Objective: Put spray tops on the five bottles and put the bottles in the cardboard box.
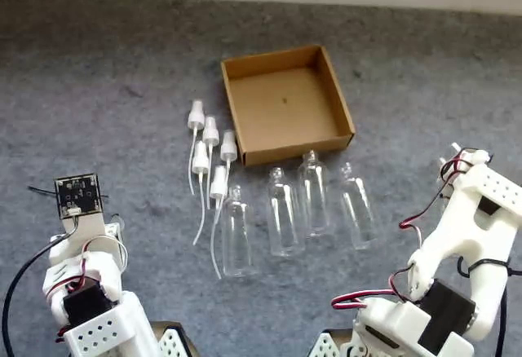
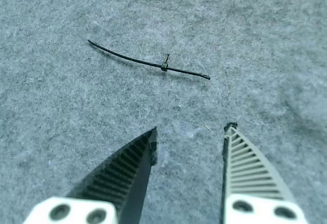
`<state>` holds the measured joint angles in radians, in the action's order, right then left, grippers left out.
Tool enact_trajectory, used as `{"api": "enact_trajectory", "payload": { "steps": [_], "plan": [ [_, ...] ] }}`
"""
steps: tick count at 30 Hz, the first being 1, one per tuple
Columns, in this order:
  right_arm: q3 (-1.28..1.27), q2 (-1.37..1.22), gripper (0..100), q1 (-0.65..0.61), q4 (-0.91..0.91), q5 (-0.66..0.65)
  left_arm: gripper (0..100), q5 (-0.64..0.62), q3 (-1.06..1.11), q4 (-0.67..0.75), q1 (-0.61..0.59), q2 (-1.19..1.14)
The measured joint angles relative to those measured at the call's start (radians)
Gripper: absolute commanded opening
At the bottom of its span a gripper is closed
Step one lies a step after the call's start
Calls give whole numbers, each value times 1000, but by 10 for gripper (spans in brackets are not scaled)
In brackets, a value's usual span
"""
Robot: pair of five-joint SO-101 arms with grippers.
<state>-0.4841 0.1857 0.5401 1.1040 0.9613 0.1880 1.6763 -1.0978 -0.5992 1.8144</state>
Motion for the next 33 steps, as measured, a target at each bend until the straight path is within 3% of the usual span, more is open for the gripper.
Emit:
{"api": "enact_trajectory", "payload": {
  "steps": [10, 21, 33],
  "plan": [
    [189, 0, 317, -2, -15, 69, 203, 0, 0, 0, 0, 0],
    [210, -115, 317, 11, -311, 69, 203, 0, 0, 0, 0, 0],
    [213, -410, 314, 14, -483, 71, 203, 0, 0, 0, 0, 0]
  ]
}}
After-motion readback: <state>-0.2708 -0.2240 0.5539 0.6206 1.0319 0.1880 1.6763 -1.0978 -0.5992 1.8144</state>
